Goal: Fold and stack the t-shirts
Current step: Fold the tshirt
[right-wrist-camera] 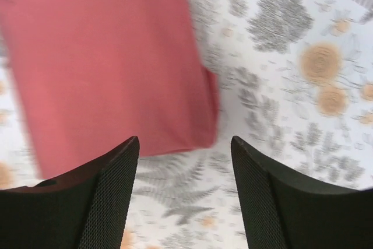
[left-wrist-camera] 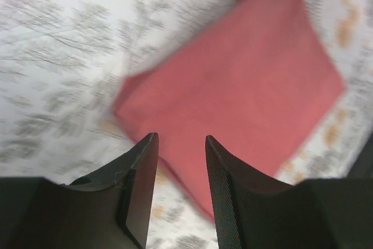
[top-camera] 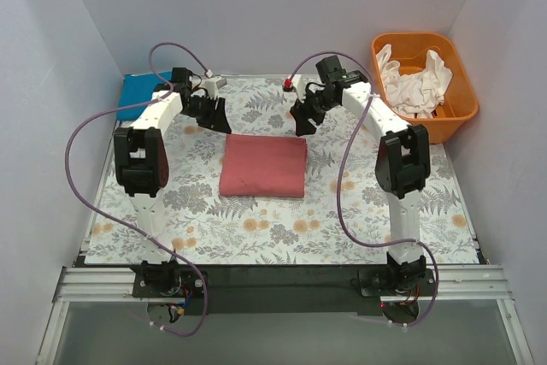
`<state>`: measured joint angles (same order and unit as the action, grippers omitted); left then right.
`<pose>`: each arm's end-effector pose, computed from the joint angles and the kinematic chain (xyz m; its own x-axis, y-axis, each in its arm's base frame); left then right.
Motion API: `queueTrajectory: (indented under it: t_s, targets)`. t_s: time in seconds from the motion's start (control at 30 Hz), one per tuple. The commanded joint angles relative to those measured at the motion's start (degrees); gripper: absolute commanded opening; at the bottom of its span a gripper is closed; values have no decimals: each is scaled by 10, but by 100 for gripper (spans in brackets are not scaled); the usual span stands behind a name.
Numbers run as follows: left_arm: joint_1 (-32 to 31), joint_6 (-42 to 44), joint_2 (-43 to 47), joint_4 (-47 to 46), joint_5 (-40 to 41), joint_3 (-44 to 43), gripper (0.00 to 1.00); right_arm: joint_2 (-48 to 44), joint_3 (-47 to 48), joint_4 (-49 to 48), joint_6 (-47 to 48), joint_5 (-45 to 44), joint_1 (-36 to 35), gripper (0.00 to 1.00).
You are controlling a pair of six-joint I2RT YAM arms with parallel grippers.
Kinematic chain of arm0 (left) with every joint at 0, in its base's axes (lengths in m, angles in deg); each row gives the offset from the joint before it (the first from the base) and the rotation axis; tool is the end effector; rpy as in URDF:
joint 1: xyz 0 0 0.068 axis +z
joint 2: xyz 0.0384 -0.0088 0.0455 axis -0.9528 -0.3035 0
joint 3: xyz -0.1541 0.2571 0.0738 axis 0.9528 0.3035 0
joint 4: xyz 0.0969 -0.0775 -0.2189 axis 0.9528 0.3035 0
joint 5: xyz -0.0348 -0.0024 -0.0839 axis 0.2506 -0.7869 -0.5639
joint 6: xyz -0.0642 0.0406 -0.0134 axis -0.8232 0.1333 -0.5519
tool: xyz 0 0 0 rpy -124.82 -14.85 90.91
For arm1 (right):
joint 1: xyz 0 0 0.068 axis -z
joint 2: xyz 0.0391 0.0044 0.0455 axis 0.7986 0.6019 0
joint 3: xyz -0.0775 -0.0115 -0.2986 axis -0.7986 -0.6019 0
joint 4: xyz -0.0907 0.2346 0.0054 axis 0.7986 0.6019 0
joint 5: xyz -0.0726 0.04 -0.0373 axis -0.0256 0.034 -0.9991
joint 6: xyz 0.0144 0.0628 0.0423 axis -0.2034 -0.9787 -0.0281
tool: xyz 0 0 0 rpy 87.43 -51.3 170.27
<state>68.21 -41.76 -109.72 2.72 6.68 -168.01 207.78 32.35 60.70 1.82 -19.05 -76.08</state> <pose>0.4687 -0.0773 0.2212 -0.9746 -0.1511 -0.1650 0.0064 0.7185 -0.6955 0.4493 0.2267 0.2624 -0.1910 -0.7174 -0.6699 -0.9560 0.2909 -0.0389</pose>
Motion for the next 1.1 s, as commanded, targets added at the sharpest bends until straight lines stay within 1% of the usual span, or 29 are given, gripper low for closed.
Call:
queueTrajectory:
  t_s: [0.0, 0.07, 0.1, 0.13, 0.2, 0.23, 0.3, 0.37, 0.4, 0.47, 0.53, 0.57, 0.6, 0.67, 0.73, 0.83, 0.87, 0.97, 1.0, 1.03, 1.07]
  targets:
    - [-4, -79, 105, 4, -152, 91, 37, -72, -52, -6, -115, 163, -7, 69]
    - [-4, -104, 161, -24, -186, 164, 38, -88, -104, -11, -126, 197, -24, 65]
    - [-4, -115, 173, -31, -211, 194, 38, -100, -119, -13, -131, 206, -34, 64]
    - [-5, -122, 182, -32, -230, 246, 37, -105, -135, -15, -135, 212, -55, 61]
    - [-8, -158, 196, -48, -263, 287, 37, -111, -177, -23, -160, 246, -70, 60]
    - [-10, -177, 199, -59, -269, 322, 36, -110, -191, -35, -172, 254, -81, 58]
    - [-13, -220, 197, -99, -273, 358, 36, -98, -231, -47, -200, 275, -87, 56]
    - [-14, -243, 189, -123, -276, 395, 36, -86, -259, -67, -214, 271, -87, 54]
    - [-14, -268, 175, -151, -270, 404, 35, -74, -279, -71, -211, 255, -84, 53]
    - [-13, -286, 157, -176, -246, 425, 34, -58, -295, -86, -209, 240, -78, 53]
    - [-11, -300, 127, -203, -218, 432, 34, -22, -301, -99, -211, 184, -63, 53]
    - [-7, -305, 116, -208, -215, 432, 34, -21, -301, -102, -211, 184, -57, 52]
    - [-5, -310, 106, -207, -209, 430, 34, -5, -299, -103, -209, 154, -50, 52]
    - [9, -321, 80, -201, -200, 426, 34, 6, -298, -102, -197, 129, -34, 50]
    - [23, -323, 72, -184, -221, 424, 34, 6, -305, -98, -189, 109, -21, 50]
    - [47, -295, 104, -160, -235, 434, 35, -17, -340, -92, -179, 95, -10, 49]
    - [73, -263, 118, -136, -234, 434, 35, -24, -352, -90, -173, 92, -7, 49]
    - [103, -226, 170, -105, -238, 427, 35, -72, -355, -80, -167, 96, -7, 50]
    - [124, -225, 203, -96, -237, 427, 35, -115, -355, -85, -160, 108, -9, 50]
    - [132, -230, 220, -100, -230, 435, 35, -140, -357, -98, -161, 106, -22, 52]
    - [144, -236, 238, -103, -217, 439, 35, -165, -364, -143, -167, 94, -34, 53]
